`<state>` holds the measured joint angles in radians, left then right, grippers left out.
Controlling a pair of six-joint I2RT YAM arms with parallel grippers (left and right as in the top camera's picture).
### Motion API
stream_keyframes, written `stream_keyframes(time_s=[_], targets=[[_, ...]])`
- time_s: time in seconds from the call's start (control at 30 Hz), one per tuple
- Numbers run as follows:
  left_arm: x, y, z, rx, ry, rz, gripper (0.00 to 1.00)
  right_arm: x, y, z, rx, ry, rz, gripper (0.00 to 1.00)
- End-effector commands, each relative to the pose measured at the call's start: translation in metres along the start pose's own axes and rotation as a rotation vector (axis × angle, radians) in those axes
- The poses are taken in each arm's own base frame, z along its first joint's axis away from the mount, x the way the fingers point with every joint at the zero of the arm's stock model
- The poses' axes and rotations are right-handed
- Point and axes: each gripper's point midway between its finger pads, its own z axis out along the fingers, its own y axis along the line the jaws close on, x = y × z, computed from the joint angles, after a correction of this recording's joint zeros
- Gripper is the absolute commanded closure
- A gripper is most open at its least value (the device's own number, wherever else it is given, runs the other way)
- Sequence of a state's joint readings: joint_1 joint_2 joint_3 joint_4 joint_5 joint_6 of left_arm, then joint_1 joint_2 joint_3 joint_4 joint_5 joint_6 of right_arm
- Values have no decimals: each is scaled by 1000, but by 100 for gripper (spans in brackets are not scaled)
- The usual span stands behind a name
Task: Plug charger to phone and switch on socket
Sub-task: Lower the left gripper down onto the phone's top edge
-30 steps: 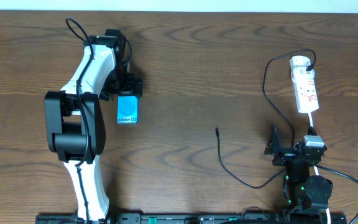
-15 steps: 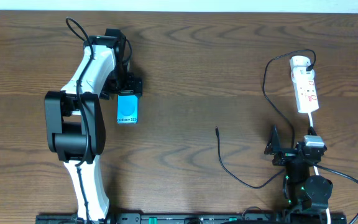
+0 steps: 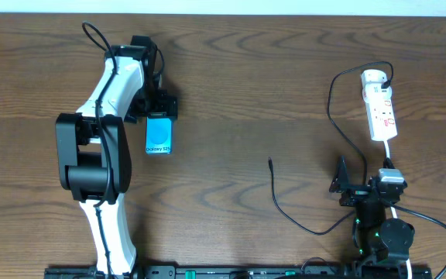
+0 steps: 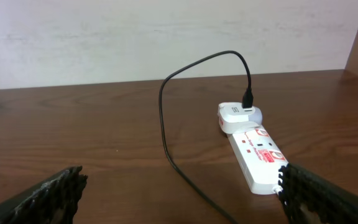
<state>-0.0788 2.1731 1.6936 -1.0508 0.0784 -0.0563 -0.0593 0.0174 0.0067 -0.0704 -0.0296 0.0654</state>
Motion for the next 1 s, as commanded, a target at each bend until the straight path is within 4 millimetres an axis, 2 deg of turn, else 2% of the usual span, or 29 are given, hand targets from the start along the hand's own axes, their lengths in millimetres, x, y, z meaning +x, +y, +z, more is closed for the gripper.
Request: stream_keyframes(time_s=[0.0, 0.23, 0.5, 0.97], targets=[[8, 4, 15, -16, 36, -19, 0, 1, 2, 0, -8, 1, 12, 1], [9, 4, 18, -12, 36, -19, 0, 1, 2, 0, -8, 1, 12, 1], [12, 2, 32, 1, 33, -23, 0, 1, 2, 0, -8, 1, 12, 1], [9, 1, 32, 9, 20, -22, 0, 1, 2, 0, -8, 1, 12, 1]])
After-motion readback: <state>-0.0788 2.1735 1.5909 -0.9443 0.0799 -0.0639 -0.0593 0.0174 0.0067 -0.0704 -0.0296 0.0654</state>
